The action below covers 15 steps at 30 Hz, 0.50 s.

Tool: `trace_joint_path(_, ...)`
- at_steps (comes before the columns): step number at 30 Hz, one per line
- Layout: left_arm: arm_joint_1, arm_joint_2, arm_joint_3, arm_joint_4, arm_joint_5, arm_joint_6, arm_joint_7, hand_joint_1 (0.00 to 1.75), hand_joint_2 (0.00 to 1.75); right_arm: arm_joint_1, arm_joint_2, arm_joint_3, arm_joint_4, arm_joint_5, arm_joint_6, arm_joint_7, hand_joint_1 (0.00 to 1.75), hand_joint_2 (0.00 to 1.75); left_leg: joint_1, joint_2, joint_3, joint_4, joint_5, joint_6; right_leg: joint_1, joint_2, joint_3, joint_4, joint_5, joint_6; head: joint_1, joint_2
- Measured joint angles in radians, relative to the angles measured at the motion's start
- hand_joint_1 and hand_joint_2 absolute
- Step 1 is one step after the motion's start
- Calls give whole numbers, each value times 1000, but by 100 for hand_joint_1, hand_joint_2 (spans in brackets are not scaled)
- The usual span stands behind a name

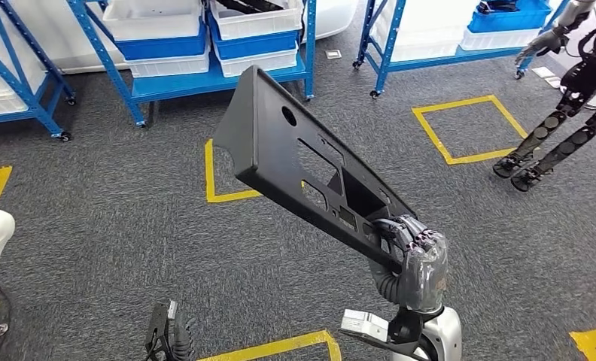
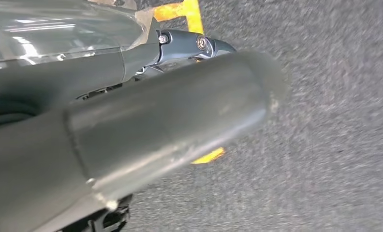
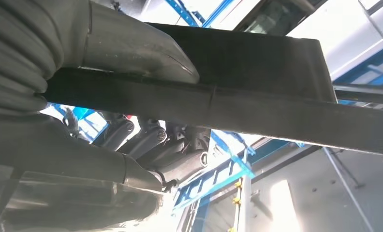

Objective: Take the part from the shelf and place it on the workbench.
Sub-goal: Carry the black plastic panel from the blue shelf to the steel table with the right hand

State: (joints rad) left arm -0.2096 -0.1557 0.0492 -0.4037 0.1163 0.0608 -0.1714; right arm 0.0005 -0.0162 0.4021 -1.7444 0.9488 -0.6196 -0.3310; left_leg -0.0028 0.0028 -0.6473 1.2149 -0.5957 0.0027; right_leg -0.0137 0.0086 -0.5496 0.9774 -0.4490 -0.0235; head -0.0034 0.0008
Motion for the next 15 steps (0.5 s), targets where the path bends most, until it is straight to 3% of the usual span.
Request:
trace_joint_path(1,4,2,0,0,0,0,0,0,0,1,0,2,1,2,0,0,175,175,4,-2,-21,46,-15,-4,0,11,-4,2,1,0,0,0)
trace_joint_path(2,7,3,1,0,1,0,0,0,0,1,1,3,2,3,0,0,175,175,9,-3,-25,57,-8,-8,-1,24,-6,4,3,1,-1,0)
trace_joint_path(4,9,5,1,0,1,-1,0,0,0,1,1,4,3,4,0,1,175,175,21,-13,21,-31,55,-15,-3,49,-9,10,4,3,-1,0)
trace_joint_path(6,9,8,1,1,1,-2,0,0,0,-1,1,4,3,5,0,1,175,175,32,-59,82,-154,102,-20,-2,71,-15,20,3,12,-1,0)
trace_joint_path(8,11,10,1,1,1,-3,0,0,0,-2,2,5,3,5,0,2,175,175,31,-87,100,-198,104,-15,-1,91,-31,25,8,29,-1,0)
trace_joint_path(10,11,9,2,1,1,-4,0,0,0,-3,3,6,3,5,0,2,175,175,26,-68,97,-202,108,1,-2,107,-48,25,15,45,-1,0)
trace_joint_path(12,9,7,2,0,1,-5,0,0,0,-3,3,7,3,5,0,3,175,175,24,-42,97,-211,116,20,-1,72,-72,58,1,51,2,0)
trace_joint_path(14,9,7,2,0,1,-6,0,0,0,-5,3,9,3,6,0,3,175,175,22,-14,97,-215,120,31,0,19,-127,165,-47,48,8,0)
trace_joint_path(15,10,7,2,0,1,-6,0,0,0,-6,3,10,3,6,0,3,175,175,20,-2,95,-215,119,34,0,9,-156,225,-71,47,11,0)
